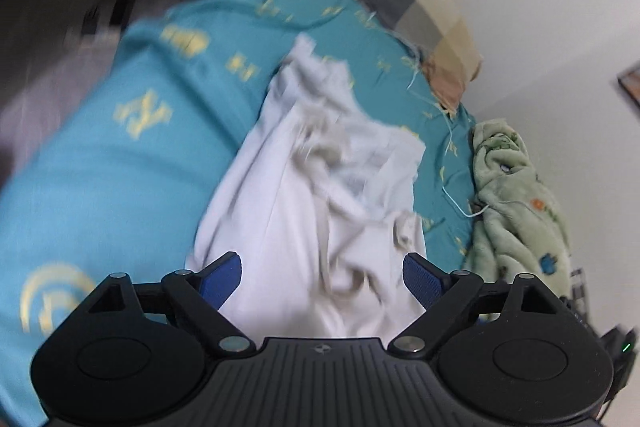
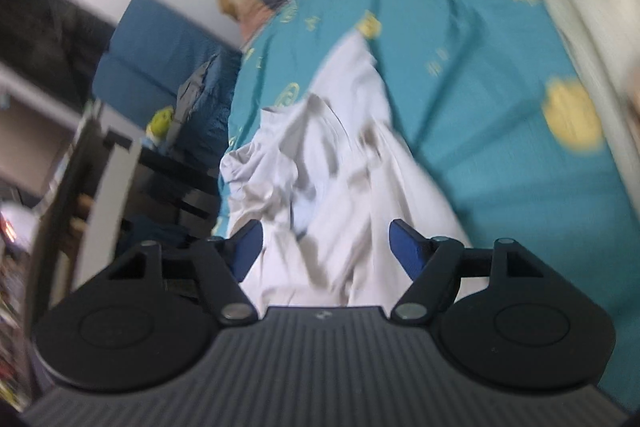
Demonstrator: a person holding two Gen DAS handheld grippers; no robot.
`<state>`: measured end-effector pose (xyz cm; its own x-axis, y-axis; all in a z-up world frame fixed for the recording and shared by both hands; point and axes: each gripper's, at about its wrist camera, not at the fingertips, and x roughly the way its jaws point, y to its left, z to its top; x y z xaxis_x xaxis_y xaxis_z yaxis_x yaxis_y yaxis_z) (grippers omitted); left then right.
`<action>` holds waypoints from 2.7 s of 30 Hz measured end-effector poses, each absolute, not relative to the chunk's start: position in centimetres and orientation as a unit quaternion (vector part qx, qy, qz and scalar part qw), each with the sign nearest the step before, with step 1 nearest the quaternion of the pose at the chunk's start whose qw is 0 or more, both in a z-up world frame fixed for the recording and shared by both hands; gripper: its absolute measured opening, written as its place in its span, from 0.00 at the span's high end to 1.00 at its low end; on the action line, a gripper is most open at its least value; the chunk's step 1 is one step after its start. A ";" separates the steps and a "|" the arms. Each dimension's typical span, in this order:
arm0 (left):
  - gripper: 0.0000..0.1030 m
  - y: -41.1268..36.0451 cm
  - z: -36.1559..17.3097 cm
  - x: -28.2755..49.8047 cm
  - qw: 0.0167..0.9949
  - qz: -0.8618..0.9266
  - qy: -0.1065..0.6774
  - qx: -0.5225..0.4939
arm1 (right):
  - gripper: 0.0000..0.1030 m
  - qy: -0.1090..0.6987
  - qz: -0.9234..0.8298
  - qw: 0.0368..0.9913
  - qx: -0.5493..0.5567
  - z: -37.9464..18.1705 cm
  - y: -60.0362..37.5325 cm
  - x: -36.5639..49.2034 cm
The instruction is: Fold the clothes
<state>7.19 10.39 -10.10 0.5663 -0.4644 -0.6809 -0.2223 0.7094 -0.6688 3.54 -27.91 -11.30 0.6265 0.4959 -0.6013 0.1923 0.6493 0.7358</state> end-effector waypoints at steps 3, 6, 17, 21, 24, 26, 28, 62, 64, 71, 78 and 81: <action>0.13 10.1 -11.9 5.5 0.784 -0.068 0.473 -0.397 | 0.29 0.433 0.094 0.772 0.456 -13.0 -28.3 0.9; 0.13 9.5 -14.2 5.6 0.754 -0.069 0.491 -0.431 | 0.29 0.463 0.097 0.738 0.482 -15.6 -27.5 -0.1; 0.36 9.9 -18.5 8.3 0.722 -0.029 0.470 -0.507 | 0.30 0.465 0.073 0.695 0.543 -21.3 -25.2 2.3; 0.80 10.0 -17.9 8.6 0.737 -0.034 0.452 -0.501 | 0.51 0.458 0.059 0.697 0.549 -21.7 -25.6 2.1; 0.87 10.2 -17.0 8.1 0.745 -0.043 0.434 -0.505 | 0.82 0.452 0.050 0.719 0.525 -20.5 -25.6 1.6; 0.88 10.4 -16.0 7.6 0.748 -0.050 0.420 -0.511 | 0.85 0.441 0.055 0.731 0.518 -18.8 -25.5 0.9; 0.89 10.5 -14.5 6.8 0.752 -0.063 0.405 -0.516 | 0.86 0.430 0.060 0.743 0.510 -17.0 -25.5 0.1; 0.87 11.8 -4.5 -0.9 0.734 -0.064 0.373 -0.564 | 0.86 0.385 0.047 0.749 0.537 -7.0 -26.2 -6.2; 0.87 11.8 -5.3 2.2 0.732 -0.058 0.375 -0.566 | 0.86 0.392 0.042 0.744 0.540 -7.5 -26.2 -3.3; 0.86 11.3 -9.0 13.0 0.744 -0.033 0.396 -0.537 | 0.86 0.422 0.025 0.734 0.532 -11.4 -25.8 6.2; 0.86 10.8 -14.4 19.6 0.755 -0.021 0.428 -0.496 | 0.85 0.458 0.018 0.713 0.530 -18.0 -25.6 12.0; 0.86 10.5 -15.6 21.0 0.762 -0.021 0.433 -0.482 | 0.85 0.470 0.018 0.717 0.514 -19.4 -25.4 12.8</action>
